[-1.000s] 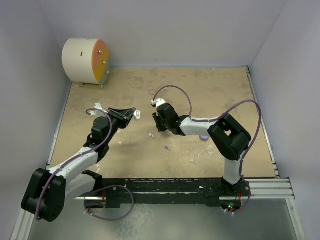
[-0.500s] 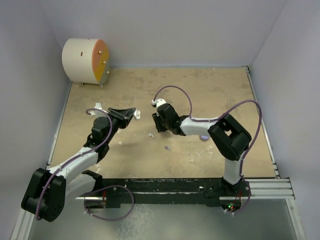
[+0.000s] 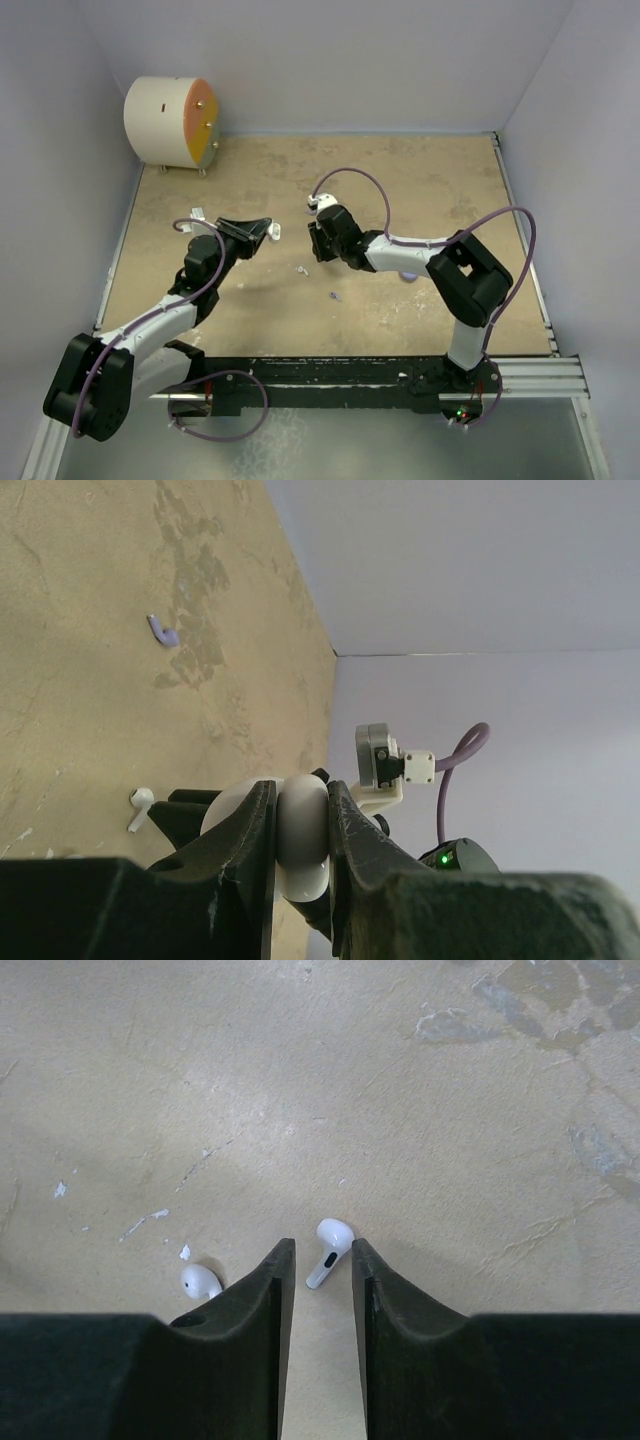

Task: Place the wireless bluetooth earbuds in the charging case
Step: Place the earbud at the center of the board, then pick up the earbud from the center of the board.

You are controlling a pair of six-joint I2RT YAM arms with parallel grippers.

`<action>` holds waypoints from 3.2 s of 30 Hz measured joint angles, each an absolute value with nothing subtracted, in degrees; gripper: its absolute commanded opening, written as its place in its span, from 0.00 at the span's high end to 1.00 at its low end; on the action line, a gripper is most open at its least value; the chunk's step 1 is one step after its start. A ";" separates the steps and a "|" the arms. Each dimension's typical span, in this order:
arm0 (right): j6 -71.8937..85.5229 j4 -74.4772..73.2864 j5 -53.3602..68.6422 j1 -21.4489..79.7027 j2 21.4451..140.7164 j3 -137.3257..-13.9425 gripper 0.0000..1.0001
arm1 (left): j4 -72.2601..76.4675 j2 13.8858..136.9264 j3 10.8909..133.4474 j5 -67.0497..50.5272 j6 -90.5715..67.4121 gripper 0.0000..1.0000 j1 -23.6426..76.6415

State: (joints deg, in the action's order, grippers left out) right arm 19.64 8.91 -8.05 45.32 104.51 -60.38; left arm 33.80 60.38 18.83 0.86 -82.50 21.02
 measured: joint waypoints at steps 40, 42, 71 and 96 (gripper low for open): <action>22.57 9.41 -7.97 45.23 104.92 -59.44 0.72 | 35.90 61.08 17.98 0.67 -82.94 1.00 21.02; 22.57 9.41 -7.97 45.19 105.34 -59.44 0.72 | 35.90 61.10 17.98 0.67 -82.96 1.00 20.99; 22.59 9.93 -7.92 44.62 106.56 -59.09 0.99 | 35.99 61.30 17.98 0.64 -82.96 1.00 20.95; 12.16 62.02 -0.73 41.54 79.18 -31.18 1.00 | 42.39 67.90 18.44 -3.88 -87.90 1.00 20.95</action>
